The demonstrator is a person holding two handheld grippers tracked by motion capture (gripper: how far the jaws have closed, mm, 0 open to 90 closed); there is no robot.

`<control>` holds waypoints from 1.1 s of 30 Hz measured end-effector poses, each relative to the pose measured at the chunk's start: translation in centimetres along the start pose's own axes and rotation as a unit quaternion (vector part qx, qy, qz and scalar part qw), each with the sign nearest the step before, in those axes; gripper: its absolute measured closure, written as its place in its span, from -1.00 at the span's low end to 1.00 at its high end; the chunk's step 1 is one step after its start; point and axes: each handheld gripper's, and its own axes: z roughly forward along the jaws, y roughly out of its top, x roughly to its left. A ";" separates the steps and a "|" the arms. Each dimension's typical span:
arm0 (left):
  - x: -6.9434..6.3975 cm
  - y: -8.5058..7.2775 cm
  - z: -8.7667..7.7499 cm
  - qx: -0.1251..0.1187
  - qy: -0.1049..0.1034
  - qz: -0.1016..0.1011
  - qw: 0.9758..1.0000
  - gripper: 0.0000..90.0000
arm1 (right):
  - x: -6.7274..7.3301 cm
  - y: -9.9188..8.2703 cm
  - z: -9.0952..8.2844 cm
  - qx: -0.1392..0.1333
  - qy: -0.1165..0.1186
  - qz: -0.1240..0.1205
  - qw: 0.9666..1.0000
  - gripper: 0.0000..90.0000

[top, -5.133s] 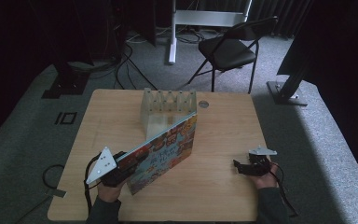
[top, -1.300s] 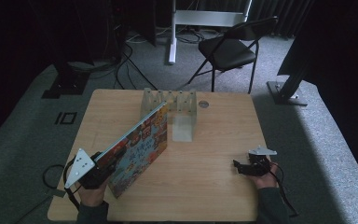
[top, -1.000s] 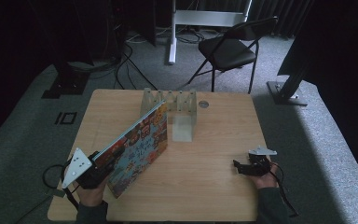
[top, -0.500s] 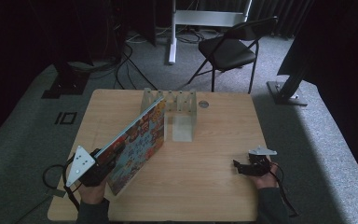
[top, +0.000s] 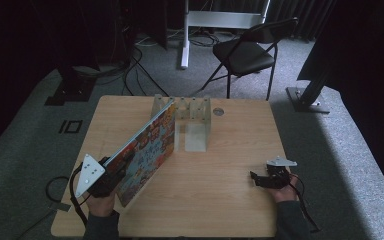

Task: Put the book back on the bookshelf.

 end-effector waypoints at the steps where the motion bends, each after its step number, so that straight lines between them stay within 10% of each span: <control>1: 0.0 0.0 0.0 0.000 0.002 -0.001 1.000 0.79 | 0.0 0.0 0.0 0.000 0.000 0.000 1.000 -0.60; 33: 0.4 0.0 1.0 -0.001 0.022 -0.006 1.000 0.79 | 0.0 0.0 0.0 0.000 0.000 -0.001 1.000 -0.60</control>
